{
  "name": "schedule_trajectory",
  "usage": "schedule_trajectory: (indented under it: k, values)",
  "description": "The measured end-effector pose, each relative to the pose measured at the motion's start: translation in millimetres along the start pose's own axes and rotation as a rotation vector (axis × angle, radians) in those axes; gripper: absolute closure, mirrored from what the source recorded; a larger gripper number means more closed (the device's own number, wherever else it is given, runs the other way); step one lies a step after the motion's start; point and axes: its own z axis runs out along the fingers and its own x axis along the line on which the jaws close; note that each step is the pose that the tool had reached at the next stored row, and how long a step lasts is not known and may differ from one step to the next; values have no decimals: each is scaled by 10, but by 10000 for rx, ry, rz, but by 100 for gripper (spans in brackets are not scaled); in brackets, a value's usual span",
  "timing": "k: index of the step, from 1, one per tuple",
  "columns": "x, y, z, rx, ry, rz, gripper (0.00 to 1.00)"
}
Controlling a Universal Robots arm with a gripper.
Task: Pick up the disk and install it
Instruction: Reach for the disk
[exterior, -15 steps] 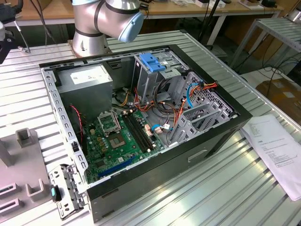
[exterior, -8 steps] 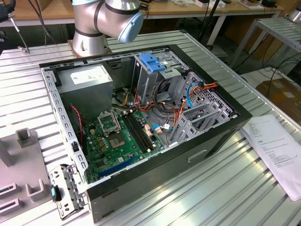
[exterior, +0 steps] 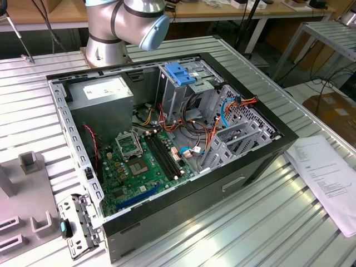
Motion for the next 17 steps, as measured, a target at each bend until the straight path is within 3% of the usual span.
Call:
schedule_trajectory:
  k: [2, 4, 6, 11, 14, 15, 17]
  values:
    - [47, 2, 3, 0, 96, -13, 89]
    - [89, 2, 13, -1, 149, -58, 89]
    - [152, 2, 23, 0, 164, -80, 89]
    - [430, 13, 53, 21, 167, -80, 89]
    - [570, 25, 72, 143, 166, -77, 89]
    - [615, 28, 79, 216, 169, -78, 89]
    - [687, 28, 88, 258, 169, -81, 89]
